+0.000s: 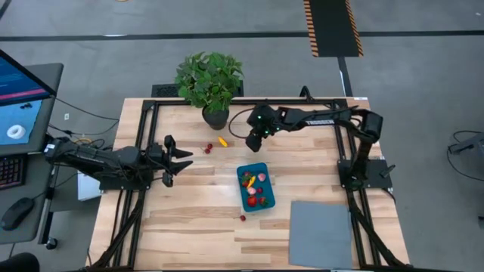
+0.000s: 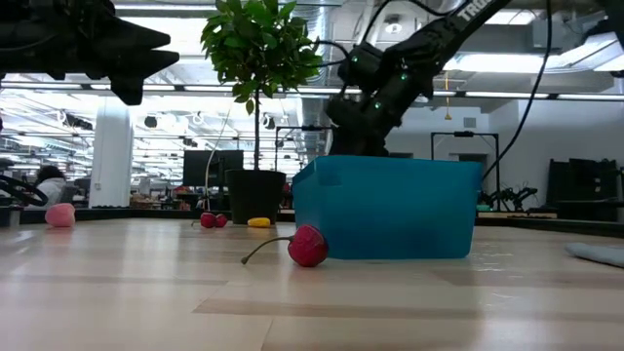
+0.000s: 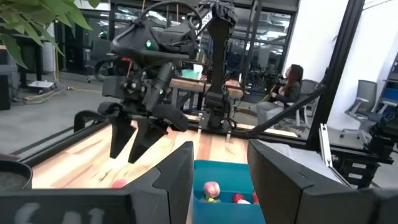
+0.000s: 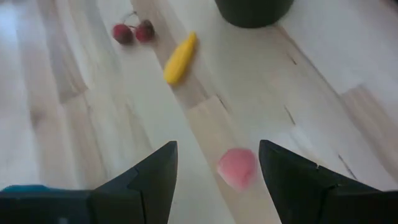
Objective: Pick and placing Produce into tupperware
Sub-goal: Put the bottom cherry into the blue bin
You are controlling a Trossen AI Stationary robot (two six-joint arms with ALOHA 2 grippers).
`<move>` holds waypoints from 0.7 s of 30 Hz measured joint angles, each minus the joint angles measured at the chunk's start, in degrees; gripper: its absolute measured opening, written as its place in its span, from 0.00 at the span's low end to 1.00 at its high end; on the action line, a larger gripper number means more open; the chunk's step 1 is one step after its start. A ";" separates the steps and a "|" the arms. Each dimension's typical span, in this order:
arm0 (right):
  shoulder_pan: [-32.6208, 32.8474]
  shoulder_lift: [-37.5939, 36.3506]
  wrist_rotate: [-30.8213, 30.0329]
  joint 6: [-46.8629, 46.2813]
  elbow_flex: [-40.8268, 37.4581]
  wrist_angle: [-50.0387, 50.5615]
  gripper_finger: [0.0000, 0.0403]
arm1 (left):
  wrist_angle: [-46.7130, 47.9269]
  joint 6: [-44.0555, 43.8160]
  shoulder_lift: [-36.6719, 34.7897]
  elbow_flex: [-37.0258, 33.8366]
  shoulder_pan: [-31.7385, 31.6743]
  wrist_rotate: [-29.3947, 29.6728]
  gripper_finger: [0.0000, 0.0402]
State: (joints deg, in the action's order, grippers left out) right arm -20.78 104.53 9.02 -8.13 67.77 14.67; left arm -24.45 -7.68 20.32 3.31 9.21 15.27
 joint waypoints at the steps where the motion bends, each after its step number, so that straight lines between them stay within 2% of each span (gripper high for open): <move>1: -0.02 0.35 -0.04 -0.32 0.00 0.06 0.62 | 0.16 -0.02 -0.01 0.00 0.00 -0.02 0.35; 9: -1.06 1.75 -0.36 -5.56 0.00 1.24 0.62 | 1.09 -0.13 -0.11 0.00 0.00 -1.75 0.35; 15: -2.84 1.75 -0.03 -13.32 0.00 1.60 0.62 | 1.05 -0.46 -0.11 0.00 0.00 -1.92 0.35; 21: -3.43 1.75 4.10 -19.67 0.00 2.03 0.62 | 1.00 -0.84 -0.11 0.02 0.00 -1.92 0.35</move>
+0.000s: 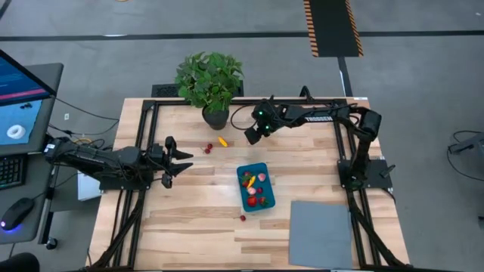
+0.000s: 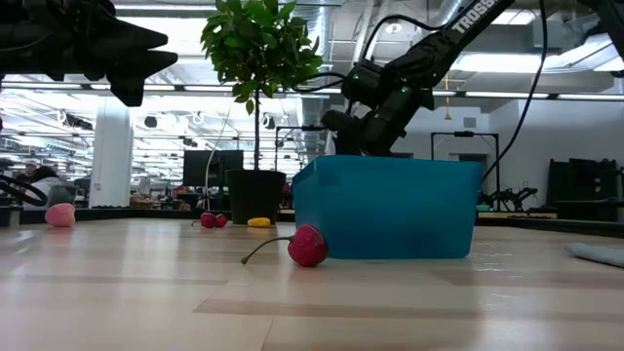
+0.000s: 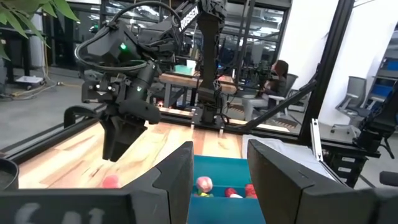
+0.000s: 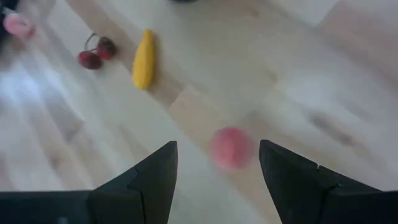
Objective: Pick and placing Produce into tupperware
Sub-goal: Put the bottom cherry into the blue bin
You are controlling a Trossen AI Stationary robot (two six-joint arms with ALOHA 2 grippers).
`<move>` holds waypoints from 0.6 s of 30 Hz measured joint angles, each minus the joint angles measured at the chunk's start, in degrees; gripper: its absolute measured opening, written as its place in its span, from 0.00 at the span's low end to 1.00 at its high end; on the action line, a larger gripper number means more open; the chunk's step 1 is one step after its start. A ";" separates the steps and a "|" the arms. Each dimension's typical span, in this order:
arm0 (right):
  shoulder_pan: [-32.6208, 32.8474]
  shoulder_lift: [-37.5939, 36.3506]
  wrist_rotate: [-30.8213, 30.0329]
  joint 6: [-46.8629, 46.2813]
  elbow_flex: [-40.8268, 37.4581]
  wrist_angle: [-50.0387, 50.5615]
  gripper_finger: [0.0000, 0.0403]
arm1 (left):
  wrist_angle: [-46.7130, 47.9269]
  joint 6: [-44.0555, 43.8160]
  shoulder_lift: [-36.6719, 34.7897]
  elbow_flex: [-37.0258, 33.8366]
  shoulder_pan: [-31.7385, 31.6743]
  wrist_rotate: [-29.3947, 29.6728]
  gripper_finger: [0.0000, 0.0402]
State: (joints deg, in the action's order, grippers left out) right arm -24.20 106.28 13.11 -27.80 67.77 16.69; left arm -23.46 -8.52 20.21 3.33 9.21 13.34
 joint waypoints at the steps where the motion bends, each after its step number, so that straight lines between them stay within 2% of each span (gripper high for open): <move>1: 0.05 0.00 1.21 -1.14 0.00 0.21 0.62 | -0.01 -0.06 0.00 0.00 0.00 -0.06 0.35; 3: 0.20 -0.01 3.97 -2.48 0.00 0.50 0.62 | -0.01 -0.08 0.00 0.00 0.00 -0.24 0.35; 10: 0.96 -0.04 6.64 -5.87 0.00 1.29 0.62 | -0.01 -0.25 0.00 0.00 0.00 -0.61 0.35; 18: 0.00 -0.07 6.69 -9.66 -0.02 5.91 0.62 | 0.02 -1.25 0.00 0.00 0.00 -1.11 0.35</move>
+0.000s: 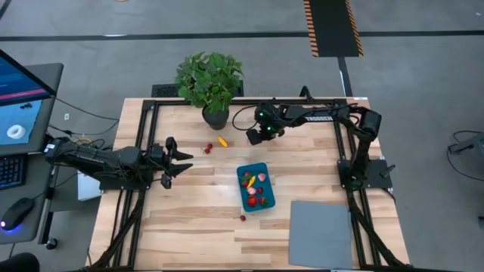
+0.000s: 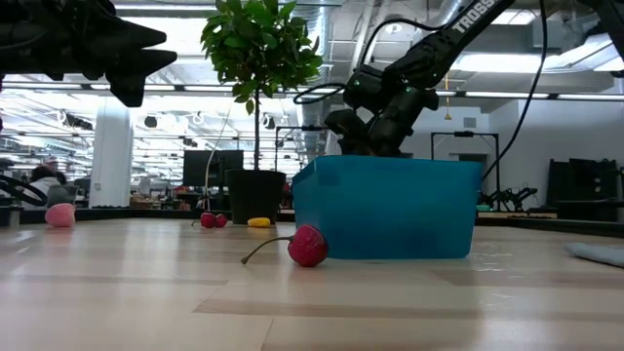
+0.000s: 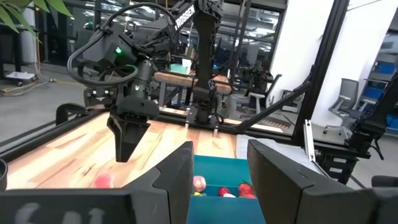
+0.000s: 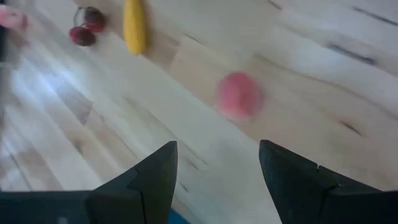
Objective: Pick and placing Produce into tupperware
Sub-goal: Put the bottom cherry into the blue bin
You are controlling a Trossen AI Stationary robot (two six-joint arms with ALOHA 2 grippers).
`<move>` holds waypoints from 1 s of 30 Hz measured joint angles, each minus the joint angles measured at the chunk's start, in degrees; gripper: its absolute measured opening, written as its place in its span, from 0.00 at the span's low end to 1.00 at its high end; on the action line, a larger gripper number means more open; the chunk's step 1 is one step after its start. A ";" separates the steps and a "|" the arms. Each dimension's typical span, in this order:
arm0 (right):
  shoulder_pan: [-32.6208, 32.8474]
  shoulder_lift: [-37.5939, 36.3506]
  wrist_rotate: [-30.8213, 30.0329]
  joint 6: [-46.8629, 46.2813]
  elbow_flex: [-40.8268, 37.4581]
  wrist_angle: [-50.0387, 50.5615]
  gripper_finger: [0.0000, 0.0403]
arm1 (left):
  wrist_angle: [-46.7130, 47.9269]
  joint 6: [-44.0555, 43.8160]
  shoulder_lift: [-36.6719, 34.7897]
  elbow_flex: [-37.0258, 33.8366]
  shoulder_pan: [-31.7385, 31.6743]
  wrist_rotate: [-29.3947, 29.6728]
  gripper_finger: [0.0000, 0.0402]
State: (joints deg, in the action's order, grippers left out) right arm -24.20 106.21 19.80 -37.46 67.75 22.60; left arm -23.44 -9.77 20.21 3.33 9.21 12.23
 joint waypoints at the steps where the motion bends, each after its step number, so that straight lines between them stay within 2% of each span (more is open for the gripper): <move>1: 0.09 0.00 0.03 0.22 -0.04 0.10 0.62 | 0.00 -0.26 0.00 0.01 0.00 -0.01 0.35; 7: 0.80 -0.02 4.16 -1.68 -0.04 -2.51 0.62 | 1.60 -0.51 0.00 0.04 -0.01 -0.46 0.35; 13: 0.30 -0.04 1.96 -2.95 -0.04 -2.44 0.62 | 3.48 -1.06 0.00 0.04 0.02 -0.46 0.35; 21: -1.44 0.00 2.38 -3.09 -0.04 -2.17 0.62 | 3.54 -1.19 0.00 0.04 0.04 -0.48 0.35; 30: -1.54 8.29 7.35 -3.25 2.33 -2.98 0.62 | 3.52 -1.28 0.00 0.04 0.22 -0.94 0.35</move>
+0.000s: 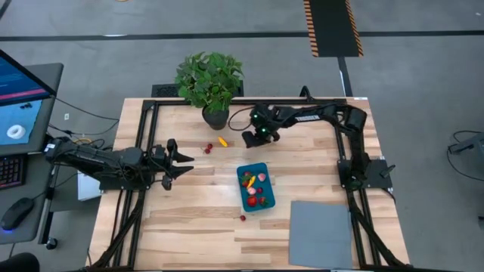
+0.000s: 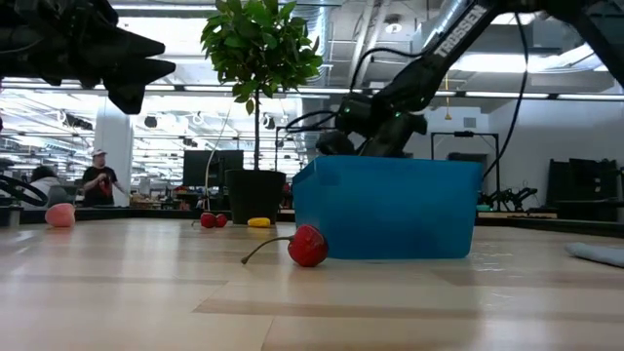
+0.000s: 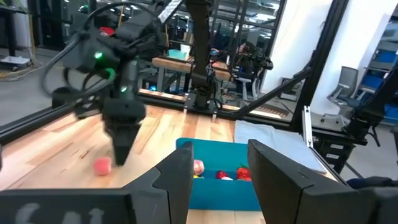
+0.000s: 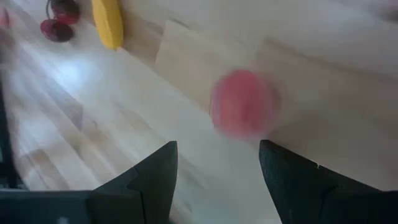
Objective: Pick and placing Produce into tupperware
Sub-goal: Put the bottom cherry into the blue bin
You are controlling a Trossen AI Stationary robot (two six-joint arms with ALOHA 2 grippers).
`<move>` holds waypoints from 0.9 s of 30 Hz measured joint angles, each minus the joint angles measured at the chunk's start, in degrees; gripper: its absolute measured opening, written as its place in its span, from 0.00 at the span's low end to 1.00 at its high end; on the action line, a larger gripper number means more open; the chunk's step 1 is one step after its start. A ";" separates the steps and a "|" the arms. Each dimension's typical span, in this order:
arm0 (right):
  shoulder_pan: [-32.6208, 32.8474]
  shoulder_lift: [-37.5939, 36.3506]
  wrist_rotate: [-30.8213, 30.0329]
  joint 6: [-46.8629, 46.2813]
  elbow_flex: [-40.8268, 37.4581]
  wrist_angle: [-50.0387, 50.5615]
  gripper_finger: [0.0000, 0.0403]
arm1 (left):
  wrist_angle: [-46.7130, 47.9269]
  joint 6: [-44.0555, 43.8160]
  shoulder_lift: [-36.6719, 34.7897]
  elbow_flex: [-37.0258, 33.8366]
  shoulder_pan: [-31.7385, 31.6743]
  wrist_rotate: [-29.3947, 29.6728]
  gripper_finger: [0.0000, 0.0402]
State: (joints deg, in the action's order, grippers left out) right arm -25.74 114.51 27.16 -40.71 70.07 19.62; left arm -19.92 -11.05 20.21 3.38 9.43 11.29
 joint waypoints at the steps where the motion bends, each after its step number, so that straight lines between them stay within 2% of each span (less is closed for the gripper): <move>1: 0.25 0.46 -0.01 0.33 0.54 0.01 0.62 | -0.06 -0.02 0.00 0.00 0.16 -0.10 0.35; 17: -0.85 0.97 -0.49 2.64 4.96 0.05 0.62 | 0.09 -0.30 0.00 0.00 2.29 -0.28 0.35; 20: -0.16 0.97 -0.41 7.49 6.67 -2.20 0.62 | 0.37 -0.20 0.00 0.00 2.29 -0.26 0.35; 24: 3.14 0.97 -1.50 18.32 9.58 -2.40 0.62 | 1.79 -0.22 0.00 0.00 2.29 -0.09 0.35; 27: 5.78 0.98 -5.79 21.13 11.08 -2.44 0.62 | 1.73 -0.24 0.00 0.00 2.29 0.08 0.35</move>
State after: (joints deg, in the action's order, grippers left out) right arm -19.96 115.49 21.37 -19.58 81.15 17.18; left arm -18.19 -11.29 20.21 3.38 11.73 11.37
